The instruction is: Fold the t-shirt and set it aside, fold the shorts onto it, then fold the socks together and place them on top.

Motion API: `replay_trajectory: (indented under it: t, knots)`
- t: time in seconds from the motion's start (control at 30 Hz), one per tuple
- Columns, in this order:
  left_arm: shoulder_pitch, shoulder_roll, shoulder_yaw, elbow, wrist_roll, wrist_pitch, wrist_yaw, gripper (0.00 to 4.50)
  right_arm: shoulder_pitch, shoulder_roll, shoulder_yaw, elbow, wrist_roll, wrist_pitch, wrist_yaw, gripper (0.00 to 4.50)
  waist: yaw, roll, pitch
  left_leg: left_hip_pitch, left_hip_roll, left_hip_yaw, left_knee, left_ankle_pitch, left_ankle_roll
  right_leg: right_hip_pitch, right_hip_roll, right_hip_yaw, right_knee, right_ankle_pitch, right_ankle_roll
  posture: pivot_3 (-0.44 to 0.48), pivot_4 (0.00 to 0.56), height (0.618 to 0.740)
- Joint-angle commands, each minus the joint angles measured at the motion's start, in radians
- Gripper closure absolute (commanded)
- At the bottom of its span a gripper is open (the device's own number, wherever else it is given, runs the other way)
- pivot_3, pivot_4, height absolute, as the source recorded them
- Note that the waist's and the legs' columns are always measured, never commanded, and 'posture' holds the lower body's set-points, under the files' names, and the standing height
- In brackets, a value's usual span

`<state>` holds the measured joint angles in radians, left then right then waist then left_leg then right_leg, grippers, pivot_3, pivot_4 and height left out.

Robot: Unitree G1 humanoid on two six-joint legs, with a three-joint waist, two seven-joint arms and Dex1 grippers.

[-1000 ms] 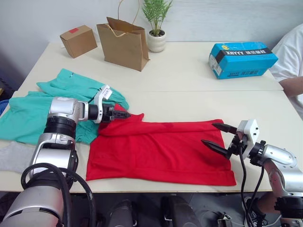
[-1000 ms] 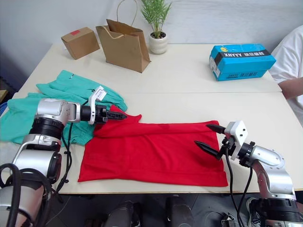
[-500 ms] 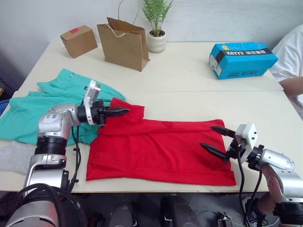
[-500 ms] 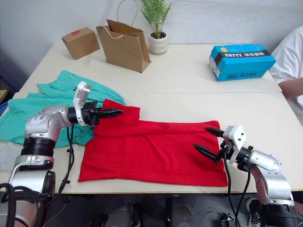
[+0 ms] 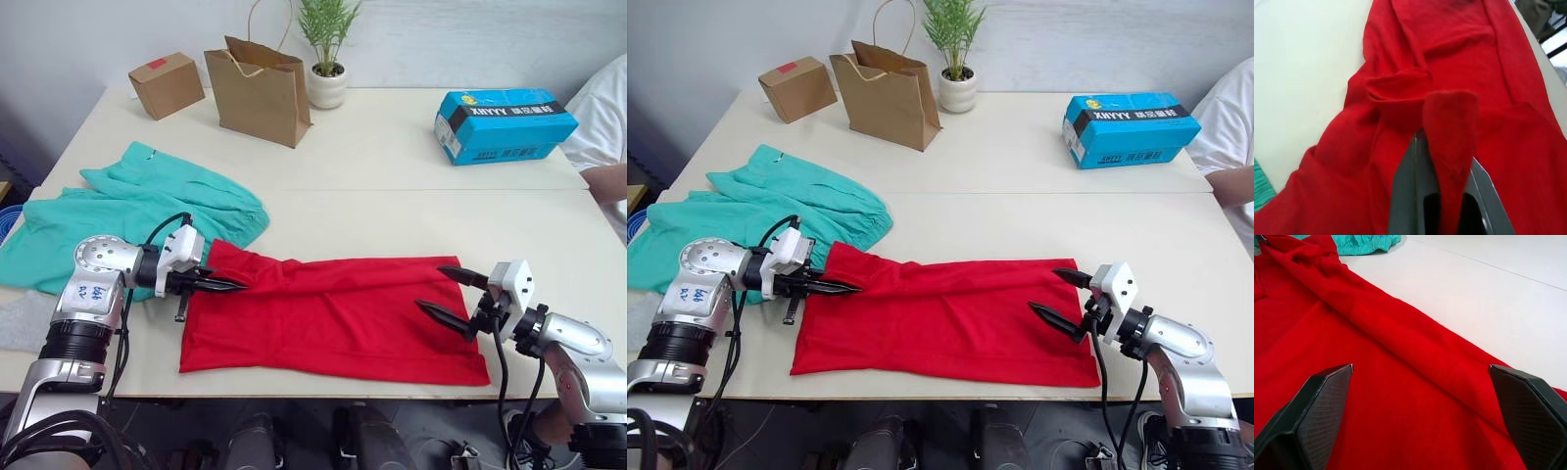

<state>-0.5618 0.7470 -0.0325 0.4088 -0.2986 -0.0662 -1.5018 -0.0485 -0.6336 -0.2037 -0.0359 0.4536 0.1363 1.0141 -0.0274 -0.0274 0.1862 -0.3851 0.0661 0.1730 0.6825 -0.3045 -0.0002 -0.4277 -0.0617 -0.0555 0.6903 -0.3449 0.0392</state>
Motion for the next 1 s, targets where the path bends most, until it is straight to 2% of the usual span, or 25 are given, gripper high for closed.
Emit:
replay_trajectory:
  t: [0.03, 0.33, 0.43, 0.57, 0.67, 0.77, 0.9, 1.0]
  knots:
    - [0.005, 0.024, -0.013, 0.013, 0.008, -0.101, -0.091, 4.45, 0.000, -0.017, -0.020, -0.016, 0.008, -0.003, 0.002, 0.00, 0.000, 0.000, 0.000, 0.000, 0.000, 0.000, 0.000, 0.000, 0.000, 0.000, 0.000, 0.000, 0.000, 0.000, 0.000, 0.000, 0.150, 0.740]
    - [0.009, 0.047, -0.060, 0.049, 0.028, -0.304, -0.105, 4.45, 0.014, -0.019, -0.025, -0.001, 0.003, -0.006, 0.001, 0.00, 0.000, 0.000, 0.000, 0.000, 0.000, 0.000, 0.000, 0.000, 0.000, 0.000, 0.000, 0.000, 0.000, 0.000, 0.000, 0.000, 0.150, 0.740]
    - [0.025, 0.059, -0.069, 0.017, -0.018, -0.231, -0.106, 4.45, 0.016, -0.020, -0.026, 0.001, 0.002, -0.005, 0.001, 0.00, -0.001, 0.000, 0.000, 0.000, 0.000, 0.000, 0.000, 0.000, 0.000, 0.000, 0.000, 0.000, 0.000, 0.000, 0.000, 0.000, 0.150, 0.740]
    - [0.047, 0.088, -0.088, -0.005, -0.020, -0.234, -0.113, 4.45, 0.017, -0.024, -0.029, 0.008, 0.003, -0.005, 0.003, 0.00, -0.002, 0.000, 0.000, 0.000, 0.001, 0.000, -0.001, 0.000, 0.000, 0.000, 0.001, 0.000, 0.000, 0.000, 0.000, 0.000, 0.150, 0.740]
    - [0.052, 0.100, -0.091, -0.005, -0.020, -0.226, -0.109, 3.94, 0.018, -0.028, -0.030, 0.013, 0.004, -0.006, 0.004, 0.00, -0.001, 0.000, 0.000, 0.000, 0.000, 0.000, -0.001, 0.000, 0.000, 0.000, 0.000, 0.000, 0.000, 0.000, 0.000, 0.000, 0.150, 0.740]
    - [0.061, 0.132, -0.115, -0.015, -0.063, -0.243, -0.112, 3.05, 0.017, -0.035, -0.028, 0.018, 0.007, -0.007, 0.009, 0.00, -0.001, 0.000, 0.000, 0.000, 0.000, 0.000, -0.001, 0.000, 0.000, 0.000, 0.000, 0.000, 0.000, 0.000, 0.000, 0.000, 0.150, 0.740]
    - [0.091, 0.160, -0.099, -0.077, -0.099, -0.185, -0.111, 1.81, 0.043, -0.099, -0.023, 0.002, 0.044, 0.064, 0.096, 0.00, 0.000, 0.000, 0.000, 0.000, 0.000, 0.000, -0.001, 0.000, 0.000, 0.000, 0.000, 0.000, -0.001, 0.000, 0.000, 0.000, 0.150, 0.740]
    - [0.094, 0.188, -0.048, -0.133, -0.157, -0.031, -0.058, 0.99, 0.029, -0.155, -0.055, -0.017, 0.113, 0.168, 0.131, 0.00, -0.001, 0.000, 0.000, 0.000, 0.000, 0.000, -0.001, 0.000, 0.001, 0.000, 0.000, 0.000, -0.001, 0.000, 0.000, 0.000, 0.150, 0.740]
